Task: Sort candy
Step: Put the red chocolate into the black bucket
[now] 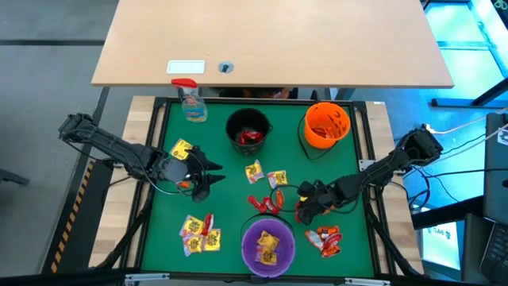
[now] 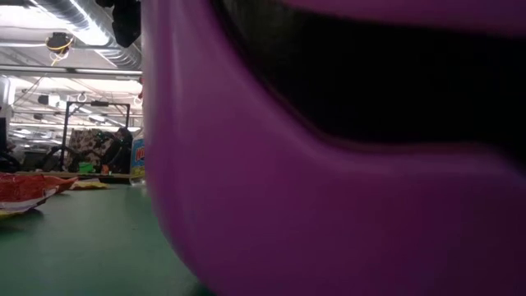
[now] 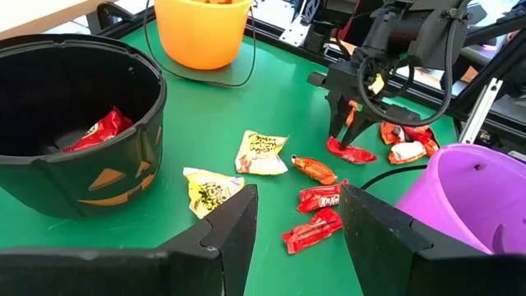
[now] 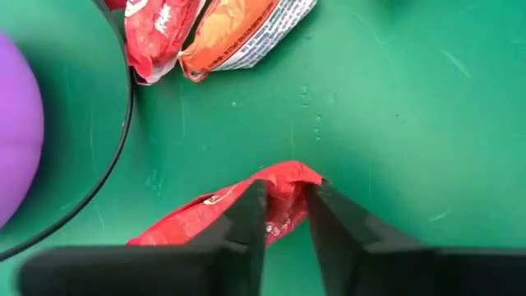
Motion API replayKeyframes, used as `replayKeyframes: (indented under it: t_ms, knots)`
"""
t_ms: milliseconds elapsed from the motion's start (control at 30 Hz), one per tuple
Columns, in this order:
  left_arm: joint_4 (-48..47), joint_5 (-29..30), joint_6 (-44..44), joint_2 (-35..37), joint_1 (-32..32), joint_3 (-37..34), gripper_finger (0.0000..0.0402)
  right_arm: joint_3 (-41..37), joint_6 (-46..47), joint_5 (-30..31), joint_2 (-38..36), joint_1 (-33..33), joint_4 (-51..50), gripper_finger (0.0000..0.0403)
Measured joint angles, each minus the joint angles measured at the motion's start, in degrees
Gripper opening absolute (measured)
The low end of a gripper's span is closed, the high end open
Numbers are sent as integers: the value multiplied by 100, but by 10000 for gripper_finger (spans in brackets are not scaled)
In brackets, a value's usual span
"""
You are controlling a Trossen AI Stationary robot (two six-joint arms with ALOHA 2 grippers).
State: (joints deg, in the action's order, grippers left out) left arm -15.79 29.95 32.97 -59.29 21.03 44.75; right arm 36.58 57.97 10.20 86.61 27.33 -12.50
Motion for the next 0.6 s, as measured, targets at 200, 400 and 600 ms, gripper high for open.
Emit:
replayKeyframes:
  t_ms: [200, 400, 600]
  knots:
    - [0, 0, -4, 0, 0, 0, 163, -7, -161, -89, -60, -2, -21, 10]
    - [0, 0, -14, 0, -2, 0, 163, -32, -281, -63, -567, -30, -189, 13]
    - [0, 0, -31, 0, -2, 0, 163, 87, -556, 287, -1331, -319, -150, 9]
